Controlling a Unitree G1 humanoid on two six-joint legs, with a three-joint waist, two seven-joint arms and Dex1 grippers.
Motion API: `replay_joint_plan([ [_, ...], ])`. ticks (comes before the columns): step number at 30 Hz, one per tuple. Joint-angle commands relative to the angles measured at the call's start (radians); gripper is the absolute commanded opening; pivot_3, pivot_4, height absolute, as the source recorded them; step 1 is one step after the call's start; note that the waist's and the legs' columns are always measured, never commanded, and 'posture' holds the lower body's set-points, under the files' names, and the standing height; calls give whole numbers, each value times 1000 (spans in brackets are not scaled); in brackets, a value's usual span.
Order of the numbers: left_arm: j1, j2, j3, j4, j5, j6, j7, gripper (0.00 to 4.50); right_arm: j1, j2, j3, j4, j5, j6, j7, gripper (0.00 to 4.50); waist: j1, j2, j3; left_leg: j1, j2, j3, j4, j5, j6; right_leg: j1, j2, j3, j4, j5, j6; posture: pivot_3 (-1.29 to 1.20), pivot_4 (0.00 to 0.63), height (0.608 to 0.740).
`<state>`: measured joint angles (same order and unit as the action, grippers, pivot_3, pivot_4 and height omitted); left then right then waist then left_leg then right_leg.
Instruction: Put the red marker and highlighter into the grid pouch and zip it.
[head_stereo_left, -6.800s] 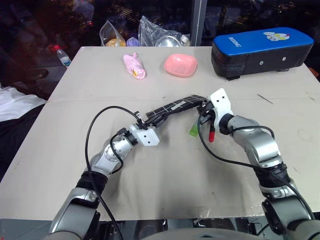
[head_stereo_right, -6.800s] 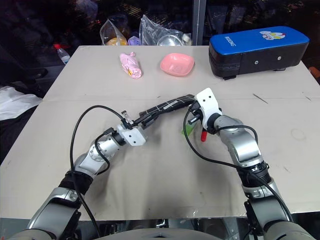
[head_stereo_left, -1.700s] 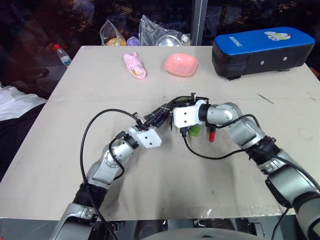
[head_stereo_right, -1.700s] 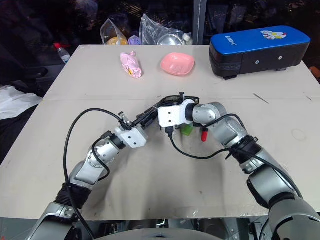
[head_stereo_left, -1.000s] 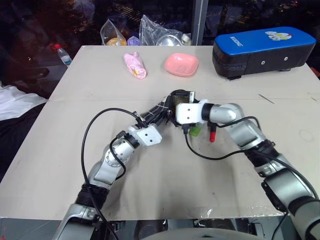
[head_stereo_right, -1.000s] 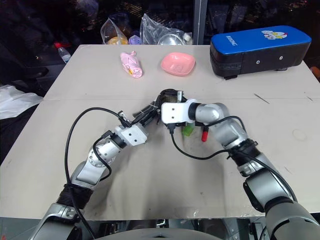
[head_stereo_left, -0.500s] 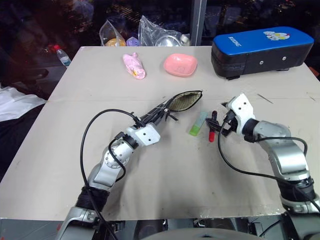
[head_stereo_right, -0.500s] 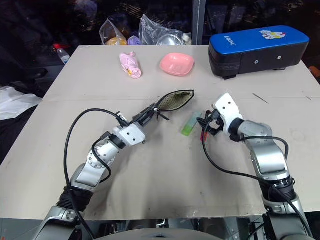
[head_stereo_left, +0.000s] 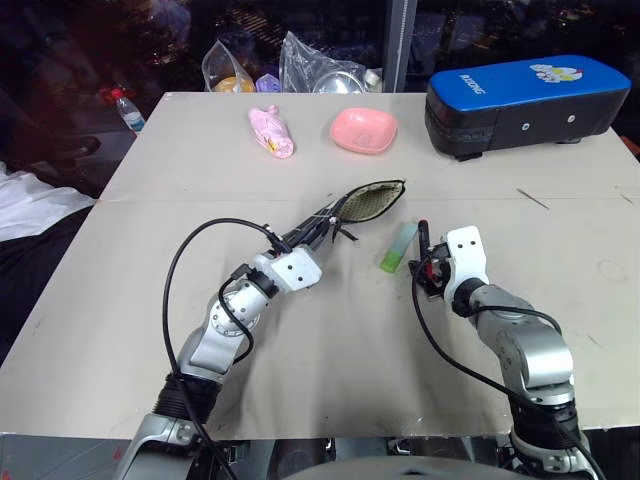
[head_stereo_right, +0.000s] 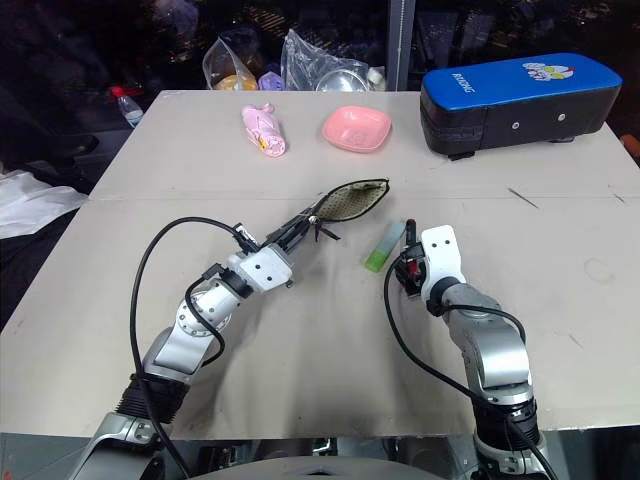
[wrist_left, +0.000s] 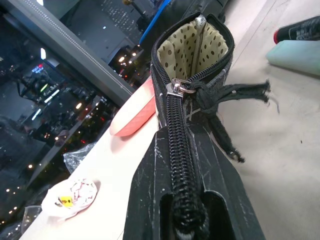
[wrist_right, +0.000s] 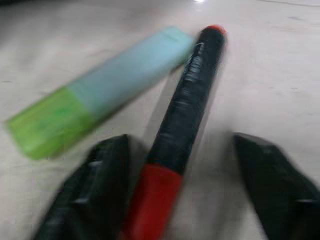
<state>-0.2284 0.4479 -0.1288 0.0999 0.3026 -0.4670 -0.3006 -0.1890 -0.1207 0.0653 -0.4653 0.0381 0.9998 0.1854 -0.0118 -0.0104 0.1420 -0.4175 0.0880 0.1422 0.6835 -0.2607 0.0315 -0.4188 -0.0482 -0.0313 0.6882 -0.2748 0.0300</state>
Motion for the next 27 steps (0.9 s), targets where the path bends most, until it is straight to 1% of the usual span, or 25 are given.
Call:
replay_joint_plan([
  [1, -1, 0, 7, -46, -12, -4, 5, 0, -5, 12, -2, 3, -42, -18, -75, 1271, -1, 0, 0, 0, 0, 0, 0, 0, 0, 0, 0, 0, 0, 0, 0, 0, 150, 717],
  [2, -1, -1, 7, -45, -12, -4, 5, 0, -15, 13, -12, 12, -53, -35, -96, 700, -1, 0, 0, 0, 0, 0, 0, 0, 0, 0, 0, 0, 0, 0, 0, 0, 150, 717],
  [3, -1, -2, 7, -44, -11, -4, 6, 0, -23, 8, -20, 19, -61, -49, -111, 332, 1, 0, 0, 0, 0, 0, 0, 0, 0, 0, 0, 0, 0, 0, 0, 0, 150, 717],
  [9, -3, -9, 2, -42, -8, -4, 8, 0, -79, -53, -73, 60, -70, -114, -116, 309, -1, 0, 0, 0, -1, 0, 0, 0, 0, 1, -1, 0, 0, 0, 0, 0, 150, 717],
  [11, -5, -12, 1, -42, -7, -4, 9, 0, -112, -116, -71, 80, -67, -193, -64, 309, -2, 0, 0, 0, -1, 0, 0, 0, 0, 0, 0, 0, 0, 0, 0, 0, 150, 717],
  [15, -7, -18, -2, -39, -6, -5, 9, 0, -154, -384, 61, 128, -84, -587, 255, 309, -3, 1, 1, 0, -1, 0, -1, 0, 0, 0, 0, 0, -1, 0, 0, 0, 150, 717],
  [18, -8, -19, -3, -36, -6, -9, 6, 0, -192, -529, 120, 181, -110, -793, 413, 309, -3, 1, 1, 0, 0, -1, -2, -1, 2, 1, 1, 0, -2, 0, 0, 0, 150, 717],
  [20, -10, -19, -2, -33, -7, -12, 4, 0, -252, -620, 180, 247, -166, -959, 510, 309, -2, 0, 2, 0, 0, -1, -2, -1, 1, 1, 1, 0, -3, 0, 0, 0, 150, 717],
  [22, -14, -19, -4, -29, -6, -15, 4, 0, -306, -654, 214, 310, -195, -1055, 561, 309, -2, 0, 2, 1, 0, 0, -1, 0, 1, 1, 1, 1, -3, 0, 0, 0, 150, 717],
  [27, -21, -14, -12, -31, 1, -26, -2, 0, -448, -646, 275, 457, -285, -1218, 600, 309, -2, -1, 3, 1, 0, 1, 0, 0, 0, 2, 1, 1, -3, 0, 0, 0, 150, 717],
])
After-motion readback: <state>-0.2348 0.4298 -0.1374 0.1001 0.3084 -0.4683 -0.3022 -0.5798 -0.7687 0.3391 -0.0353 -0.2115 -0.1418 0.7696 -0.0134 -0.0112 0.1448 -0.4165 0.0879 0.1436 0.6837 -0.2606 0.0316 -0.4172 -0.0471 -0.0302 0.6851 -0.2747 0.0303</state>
